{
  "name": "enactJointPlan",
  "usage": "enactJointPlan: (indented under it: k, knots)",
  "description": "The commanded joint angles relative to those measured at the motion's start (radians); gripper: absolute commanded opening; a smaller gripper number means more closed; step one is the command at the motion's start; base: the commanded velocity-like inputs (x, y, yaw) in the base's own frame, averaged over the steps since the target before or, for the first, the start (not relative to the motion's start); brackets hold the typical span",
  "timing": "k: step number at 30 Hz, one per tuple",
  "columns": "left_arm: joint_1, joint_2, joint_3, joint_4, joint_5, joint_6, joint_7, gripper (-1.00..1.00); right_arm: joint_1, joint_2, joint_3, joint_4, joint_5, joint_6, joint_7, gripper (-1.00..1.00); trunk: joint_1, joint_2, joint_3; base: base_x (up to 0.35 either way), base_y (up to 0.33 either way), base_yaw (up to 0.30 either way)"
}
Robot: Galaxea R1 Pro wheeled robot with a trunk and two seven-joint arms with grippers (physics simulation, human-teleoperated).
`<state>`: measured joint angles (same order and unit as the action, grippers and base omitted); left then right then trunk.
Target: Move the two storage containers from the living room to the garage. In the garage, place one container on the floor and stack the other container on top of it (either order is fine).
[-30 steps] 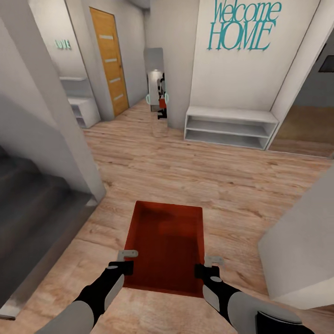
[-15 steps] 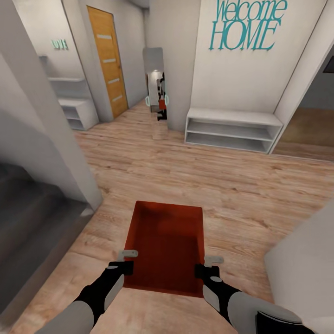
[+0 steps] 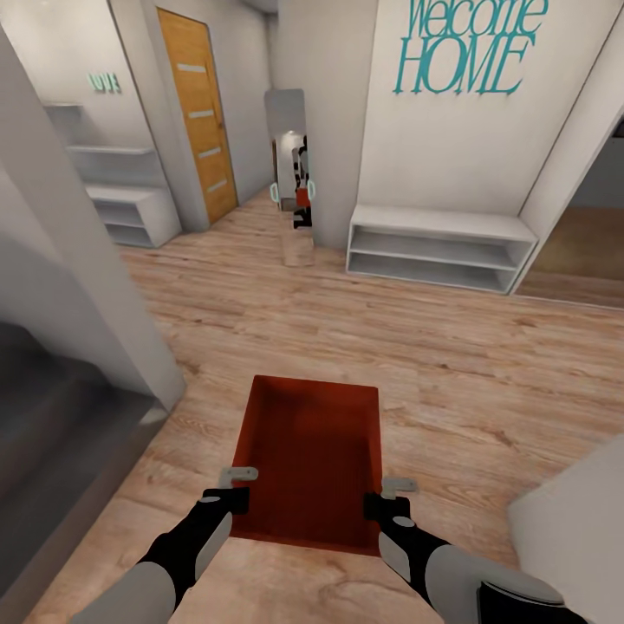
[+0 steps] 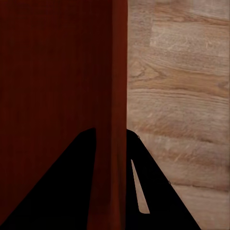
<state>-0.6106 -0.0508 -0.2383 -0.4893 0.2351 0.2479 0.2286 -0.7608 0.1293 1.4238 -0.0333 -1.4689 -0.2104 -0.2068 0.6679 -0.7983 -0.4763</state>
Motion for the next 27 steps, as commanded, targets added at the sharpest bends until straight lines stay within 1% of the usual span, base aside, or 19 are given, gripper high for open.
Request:
enactJointPlan:
  k: [1,27]
  knots:
    - [-0.001,0.028,0.024,-0.017,0.001,0.005,0.014,-1.0,0.0,-0.011,0.035,0.012,-0.011,0.0,-0.003,-1.0,0.001,-0.001,-0.001,0.32,0.0,0.0]
    - [-0.001,0.028,0.024,-0.016,0.001,0.005,0.014,-1.0,0.0,-0.011,0.037,0.012,-0.011,0.0,-0.004,-1.0,0.001,-0.001,-0.001,0.32,0.0,0.0]
